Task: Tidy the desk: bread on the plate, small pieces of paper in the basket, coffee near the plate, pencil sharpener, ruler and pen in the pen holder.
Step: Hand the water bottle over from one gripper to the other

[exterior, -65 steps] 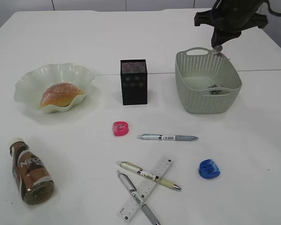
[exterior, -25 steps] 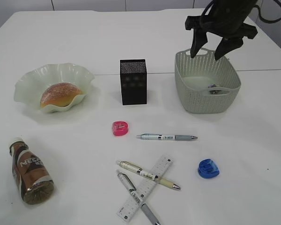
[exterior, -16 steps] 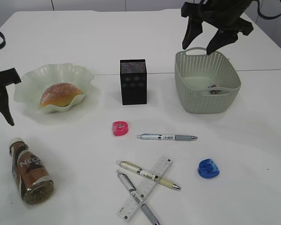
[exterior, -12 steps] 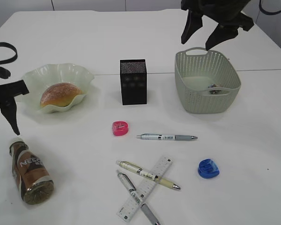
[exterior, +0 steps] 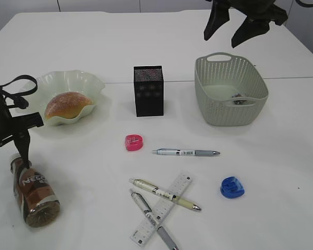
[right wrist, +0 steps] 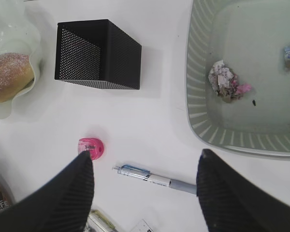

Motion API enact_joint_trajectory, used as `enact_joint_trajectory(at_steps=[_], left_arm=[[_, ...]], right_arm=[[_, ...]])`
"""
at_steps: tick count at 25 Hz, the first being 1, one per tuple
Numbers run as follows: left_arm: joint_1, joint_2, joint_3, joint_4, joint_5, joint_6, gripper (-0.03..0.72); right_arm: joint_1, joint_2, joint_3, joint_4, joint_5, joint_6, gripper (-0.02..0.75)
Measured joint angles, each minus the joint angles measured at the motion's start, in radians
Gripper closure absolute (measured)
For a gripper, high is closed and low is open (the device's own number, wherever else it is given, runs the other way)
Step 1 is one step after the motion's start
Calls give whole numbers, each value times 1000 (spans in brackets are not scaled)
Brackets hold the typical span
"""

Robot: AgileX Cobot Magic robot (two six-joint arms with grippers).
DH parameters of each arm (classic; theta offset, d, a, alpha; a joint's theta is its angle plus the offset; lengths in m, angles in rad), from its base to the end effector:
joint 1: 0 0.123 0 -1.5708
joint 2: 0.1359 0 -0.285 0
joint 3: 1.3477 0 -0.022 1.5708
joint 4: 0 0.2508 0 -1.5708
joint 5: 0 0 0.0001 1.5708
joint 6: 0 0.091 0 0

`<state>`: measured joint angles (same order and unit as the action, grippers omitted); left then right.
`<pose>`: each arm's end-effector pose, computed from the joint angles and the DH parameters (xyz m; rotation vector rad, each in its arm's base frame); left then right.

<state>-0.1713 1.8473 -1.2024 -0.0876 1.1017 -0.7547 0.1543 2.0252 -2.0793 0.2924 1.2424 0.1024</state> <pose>0.3246 -0.0634 0.1797 0.9331 -2.8806 0.0436 0.4353 0.0928 0.3393 -0.0316 2.6757 0.4819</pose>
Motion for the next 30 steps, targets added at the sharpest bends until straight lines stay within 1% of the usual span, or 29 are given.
enact_joint_trajectory(at_steps=[10,22,30], left_arm=[[0,48,0,-11,-59,0,261],[0,48,0,-7,-73,0,322],[11,48,0,1,-80,0,327]], right_arm=[[0,-2,0,0,2,-2,248],[0,-2,0,18,2,-2,248],[0,-2,0,20,8,-2,248]])
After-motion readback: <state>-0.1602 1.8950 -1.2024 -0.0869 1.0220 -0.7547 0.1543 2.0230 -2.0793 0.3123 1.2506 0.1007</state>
